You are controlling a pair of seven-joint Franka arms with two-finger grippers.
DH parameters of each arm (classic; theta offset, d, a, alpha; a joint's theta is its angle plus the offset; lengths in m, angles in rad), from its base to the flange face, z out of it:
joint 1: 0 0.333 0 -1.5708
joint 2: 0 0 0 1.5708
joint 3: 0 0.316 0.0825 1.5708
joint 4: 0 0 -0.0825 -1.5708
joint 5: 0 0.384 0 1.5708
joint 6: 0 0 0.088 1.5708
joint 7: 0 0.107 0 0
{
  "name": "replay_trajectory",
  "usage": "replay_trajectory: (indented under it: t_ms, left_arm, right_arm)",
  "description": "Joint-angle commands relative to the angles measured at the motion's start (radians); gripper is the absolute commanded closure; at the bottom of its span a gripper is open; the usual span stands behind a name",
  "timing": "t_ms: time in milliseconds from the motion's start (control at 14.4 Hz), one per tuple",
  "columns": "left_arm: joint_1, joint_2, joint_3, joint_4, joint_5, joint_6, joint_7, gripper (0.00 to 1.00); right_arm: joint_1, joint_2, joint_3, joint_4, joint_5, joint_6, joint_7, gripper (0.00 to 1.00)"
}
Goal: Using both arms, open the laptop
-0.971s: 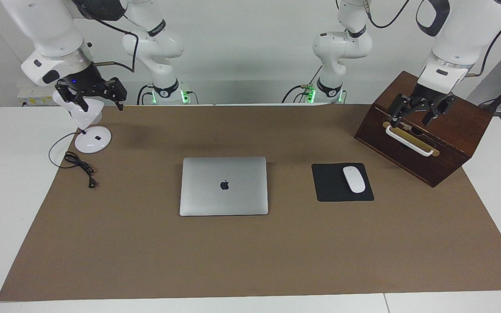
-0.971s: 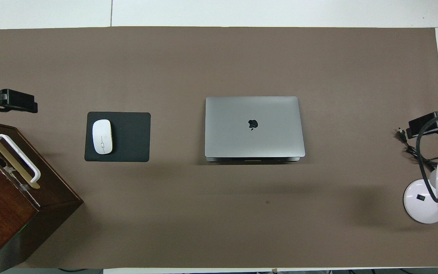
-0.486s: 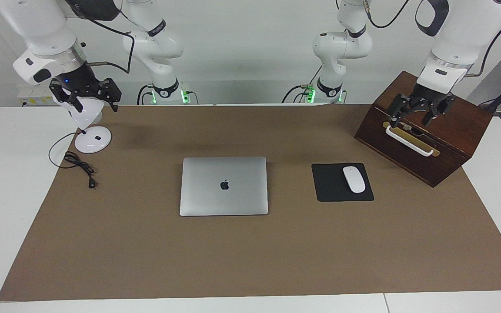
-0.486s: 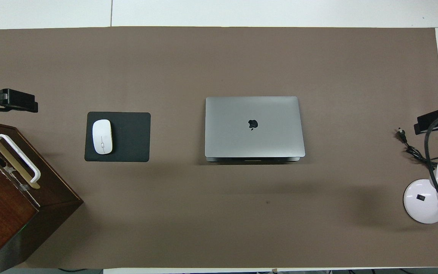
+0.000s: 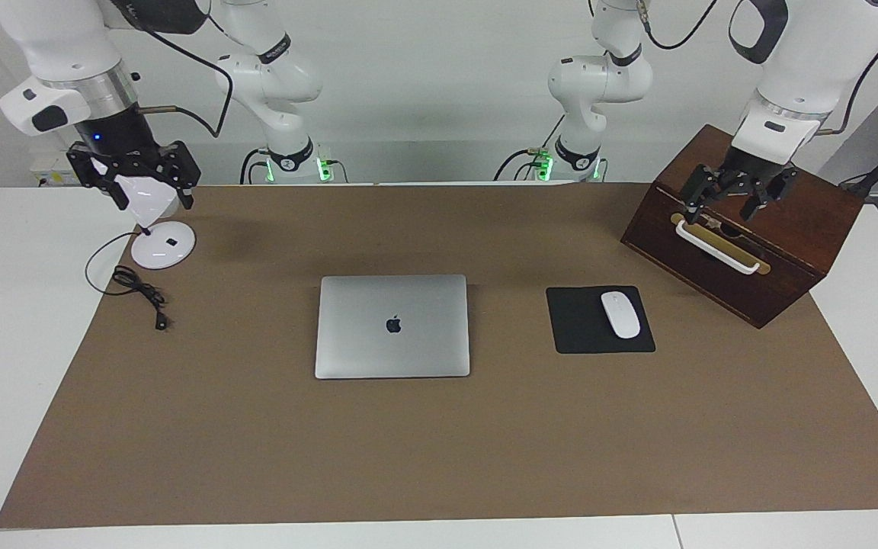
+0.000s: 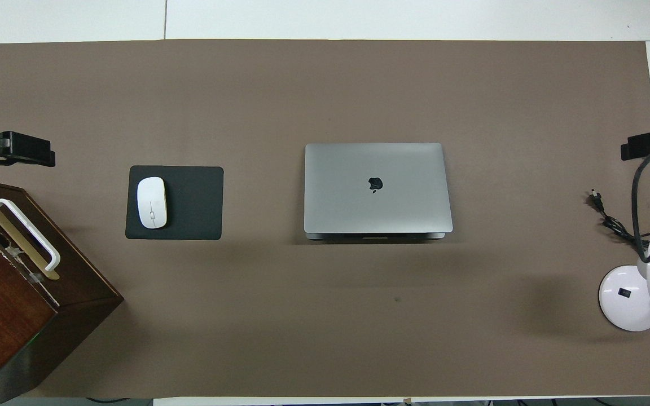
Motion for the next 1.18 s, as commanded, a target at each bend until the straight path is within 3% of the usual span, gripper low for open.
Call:
replay_trajectory:
  t_ms: [0,416,555,971,1041,1110]
  left_arm:
    - [0.013,-0.012,-0.004,-0.031,-0.009,0.025,0.004,0.0]
    - [0.001,-0.012,-0.004,-0.031,-0.008,0.03,0.002,0.0]
    - [-0.002,-0.011,-0.006,-0.031,-0.008,0.04,0.007,0.0]
    - [-0.004,-0.014,-0.006,-0.035,-0.008,0.03,-0.006,0.0]
    - [-0.004,-0.015,-0.006,-0.043,-0.008,0.034,-0.006,0.04]
    - [-0.002,-0.02,-0.006,-0.052,-0.008,0.04,-0.007,0.24]
  right_arm:
    - [-0.024,0.004,0.004,-0.085,0.024,0.169,-0.069,0.0]
    - [-0.037,0.032,0.007,-0.229,0.071,0.53,-0.057,0.0]
    - [-0.037,0.033,0.005,-0.301,0.186,0.643,-0.075,0.0]
    - [-0.018,0.024,0.017,-0.48,0.637,0.788,-0.083,0.0]
    - [0.011,0.022,0.019,-0.517,0.694,0.831,-0.081,0.0]
    - [0.043,0.022,0.019,-0.549,0.762,0.873,-0.077,0.0]
